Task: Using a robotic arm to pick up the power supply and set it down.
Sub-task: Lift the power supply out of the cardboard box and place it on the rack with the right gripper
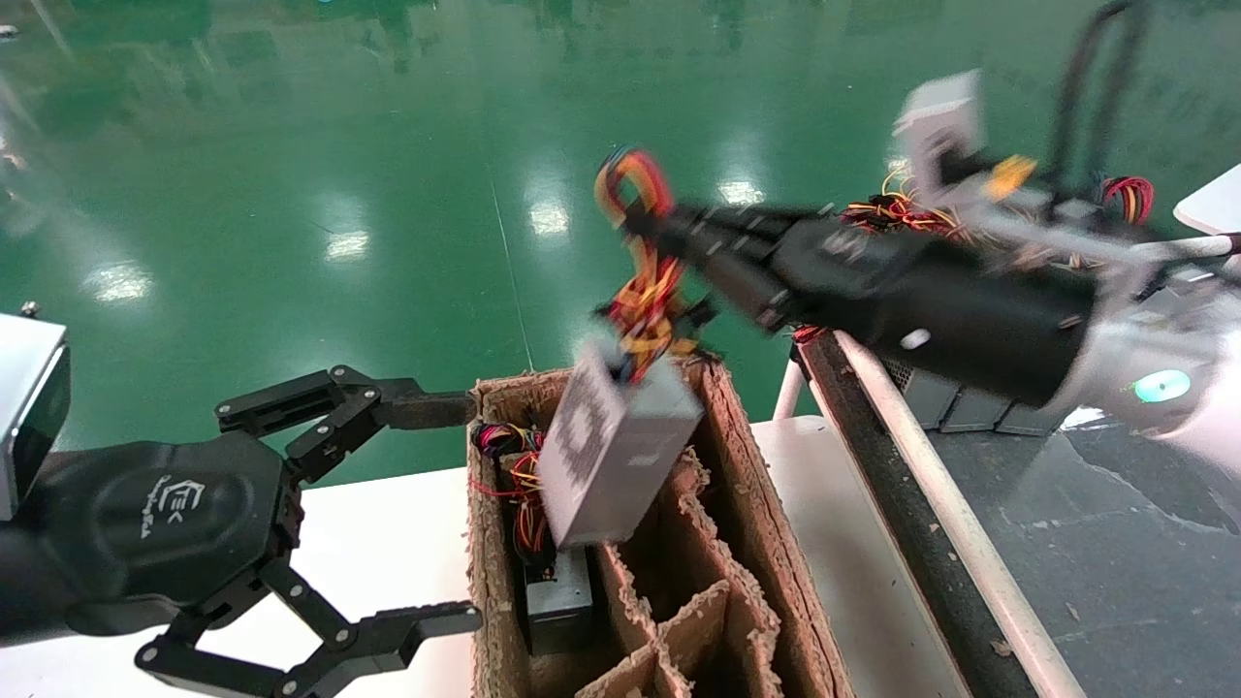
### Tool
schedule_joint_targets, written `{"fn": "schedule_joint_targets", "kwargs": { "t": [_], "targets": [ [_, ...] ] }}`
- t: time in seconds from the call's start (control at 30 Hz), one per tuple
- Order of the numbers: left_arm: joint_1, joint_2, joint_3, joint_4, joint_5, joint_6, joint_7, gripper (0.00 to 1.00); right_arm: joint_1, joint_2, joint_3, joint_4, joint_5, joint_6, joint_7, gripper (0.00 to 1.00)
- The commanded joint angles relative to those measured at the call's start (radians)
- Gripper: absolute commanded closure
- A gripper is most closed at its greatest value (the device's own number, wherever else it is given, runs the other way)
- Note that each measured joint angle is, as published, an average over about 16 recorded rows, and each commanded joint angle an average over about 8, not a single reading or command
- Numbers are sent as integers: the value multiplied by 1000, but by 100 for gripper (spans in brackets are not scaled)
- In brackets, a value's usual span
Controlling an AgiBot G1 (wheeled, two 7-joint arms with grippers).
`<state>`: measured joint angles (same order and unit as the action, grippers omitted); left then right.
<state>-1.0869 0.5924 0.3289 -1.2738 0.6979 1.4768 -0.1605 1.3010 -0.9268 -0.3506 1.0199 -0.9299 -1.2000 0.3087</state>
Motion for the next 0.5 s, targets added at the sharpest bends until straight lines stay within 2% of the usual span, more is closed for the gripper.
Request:
{"fn": "schedule_joint_targets", "kwargs": {
  "t": [0.03, 0.27, 0.5],
  "targets": [
    [0, 0, 0, 0, 0, 0, 0, 0, -1, 24, 22, 16, 22, 3, 4, 100],
    [0, 0, 0, 0, 0, 0, 0, 0, -8, 141, 89, 23, 69, -21, -5, 100],
    [0, 0, 0, 0, 0, 0, 0, 0, -28, 276, 143, -20, 87, -62, -32, 100]
  ]
}}
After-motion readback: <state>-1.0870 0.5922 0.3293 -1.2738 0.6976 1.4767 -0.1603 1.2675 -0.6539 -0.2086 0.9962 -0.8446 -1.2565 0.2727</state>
